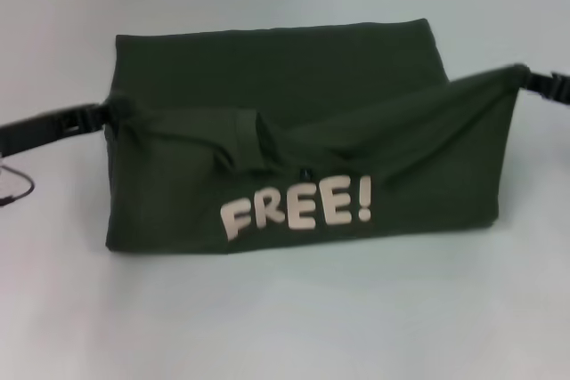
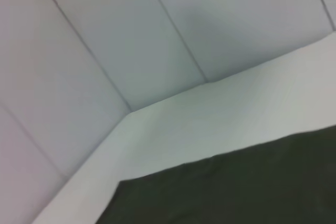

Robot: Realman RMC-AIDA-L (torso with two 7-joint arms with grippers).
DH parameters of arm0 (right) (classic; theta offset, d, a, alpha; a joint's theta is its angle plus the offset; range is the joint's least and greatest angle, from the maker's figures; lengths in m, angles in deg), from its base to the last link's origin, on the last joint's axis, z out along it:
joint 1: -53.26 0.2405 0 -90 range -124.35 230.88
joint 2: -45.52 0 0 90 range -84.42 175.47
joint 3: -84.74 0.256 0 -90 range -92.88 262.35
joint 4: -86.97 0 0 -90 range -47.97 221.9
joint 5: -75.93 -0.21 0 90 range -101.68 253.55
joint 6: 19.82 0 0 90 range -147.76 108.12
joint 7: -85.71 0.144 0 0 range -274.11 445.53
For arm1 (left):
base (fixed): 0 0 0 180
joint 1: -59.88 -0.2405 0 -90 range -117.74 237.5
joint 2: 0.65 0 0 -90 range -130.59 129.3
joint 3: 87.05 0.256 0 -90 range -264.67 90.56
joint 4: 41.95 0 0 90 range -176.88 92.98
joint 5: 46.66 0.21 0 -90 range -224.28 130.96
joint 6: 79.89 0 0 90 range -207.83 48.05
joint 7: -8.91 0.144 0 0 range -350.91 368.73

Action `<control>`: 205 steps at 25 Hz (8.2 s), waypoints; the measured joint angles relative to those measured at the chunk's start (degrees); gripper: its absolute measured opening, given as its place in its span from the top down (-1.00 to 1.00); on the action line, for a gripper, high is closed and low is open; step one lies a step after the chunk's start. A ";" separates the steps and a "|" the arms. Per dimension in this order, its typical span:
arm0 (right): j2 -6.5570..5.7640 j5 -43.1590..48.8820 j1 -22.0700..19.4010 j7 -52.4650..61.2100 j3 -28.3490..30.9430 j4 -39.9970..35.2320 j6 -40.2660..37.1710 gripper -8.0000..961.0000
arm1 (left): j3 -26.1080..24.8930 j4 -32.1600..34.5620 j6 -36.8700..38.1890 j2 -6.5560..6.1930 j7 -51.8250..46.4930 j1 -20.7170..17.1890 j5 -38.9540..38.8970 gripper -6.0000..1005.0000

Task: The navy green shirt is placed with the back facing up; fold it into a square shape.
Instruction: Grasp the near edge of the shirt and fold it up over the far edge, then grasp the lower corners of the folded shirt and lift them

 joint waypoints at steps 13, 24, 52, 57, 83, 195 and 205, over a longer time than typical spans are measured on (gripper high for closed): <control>1.55 -0.27 7.88 -3.43 -1.35 7.94 23.91 0.77 | 0.36 -9.07 -19.01 1.87 12.17 6.80 -9.86 0.80; 4.52 -7.56 8.25 -14.57 -1.44 13.50 32.51 0.75 | -0.01 -14.55 -27.12 4.74 25.16 6.10 -18.30 0.78; 2.26 -7.57 3.34 -12.15 -1.43 12.37 19.94 -0.15 | 1.91 -6.70 -7.97 6.26 24.46 -5.38 -26.66 -0.18; 1.71 -7.50 -1.05 -9.31 -1.44 9.89 5.89 -0.40 | 5.41 -4.42 -0.29 6.15 25.31 -10.42 -26.21 -0.46; 3.57 -8.07 -6.86 -6.54 -0.02 9.56 -2.68 -0.40 | 16.49 -3.81 -19.44 7.33 35.71 -14.73 -15.65 -0.41; 4.29 -3.21 -8.71 9.88 -18.50 1.56 11.97 0.94 | 20.48 0.30 -16.55 7.02 29.46 -13.67 -12.63 0.94; 3.56 -9.60 -16.66 4.91 -18.48 -1.50 -0.90 0.94 | 20.01 5.50 -2.97 6.39 21.02 -17.24 -12.63 0.95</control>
